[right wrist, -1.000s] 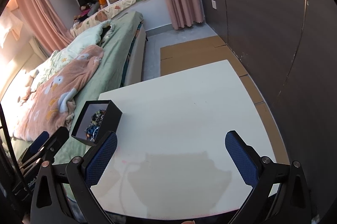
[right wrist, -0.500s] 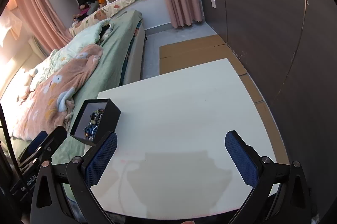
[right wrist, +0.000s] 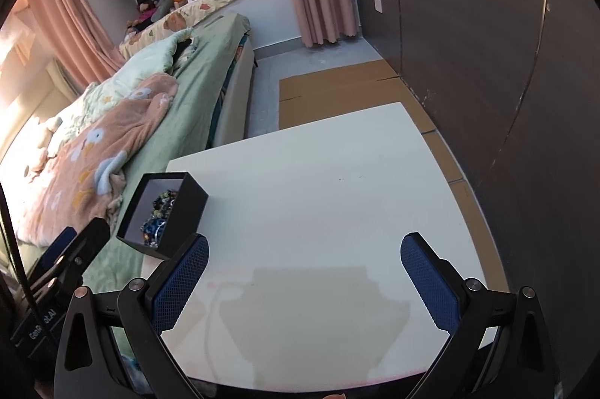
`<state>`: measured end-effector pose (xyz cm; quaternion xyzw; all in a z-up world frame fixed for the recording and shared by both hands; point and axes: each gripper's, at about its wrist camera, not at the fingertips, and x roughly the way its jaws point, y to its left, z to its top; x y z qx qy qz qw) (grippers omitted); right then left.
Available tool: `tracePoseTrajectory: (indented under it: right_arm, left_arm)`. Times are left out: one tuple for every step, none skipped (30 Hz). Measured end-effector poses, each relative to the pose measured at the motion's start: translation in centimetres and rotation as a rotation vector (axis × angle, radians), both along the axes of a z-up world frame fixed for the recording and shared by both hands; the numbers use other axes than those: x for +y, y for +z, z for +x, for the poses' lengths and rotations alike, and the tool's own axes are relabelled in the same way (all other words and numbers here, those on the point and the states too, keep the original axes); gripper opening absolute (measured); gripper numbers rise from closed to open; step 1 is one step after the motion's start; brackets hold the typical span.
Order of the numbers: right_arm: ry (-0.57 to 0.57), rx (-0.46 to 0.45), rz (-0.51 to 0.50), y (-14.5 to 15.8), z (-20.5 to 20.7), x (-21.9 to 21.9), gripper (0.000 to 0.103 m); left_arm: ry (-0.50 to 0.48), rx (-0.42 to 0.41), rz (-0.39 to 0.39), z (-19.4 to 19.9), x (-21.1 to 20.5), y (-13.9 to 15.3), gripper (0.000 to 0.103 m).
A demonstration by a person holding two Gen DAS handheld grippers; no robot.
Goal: Organize jewelry
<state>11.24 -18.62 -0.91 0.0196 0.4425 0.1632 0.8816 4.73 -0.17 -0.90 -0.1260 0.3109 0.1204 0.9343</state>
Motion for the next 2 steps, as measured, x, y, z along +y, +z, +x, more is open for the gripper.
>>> tracePoseTrajectory:
  right_arm:
    - [-0.001,0.000,0.000,0.02,0.00,-0.08,0.103]
    - [-0.002,0.001,0.000,0.02,0.02,-0.11,0.103]
  left_arm:
    - [0.000,0.002,0.000,0.14,-0.01,-0.04,0.102]
    - [-0.001,0.004,0.001,0.27,0.01,-0.06,0.102]
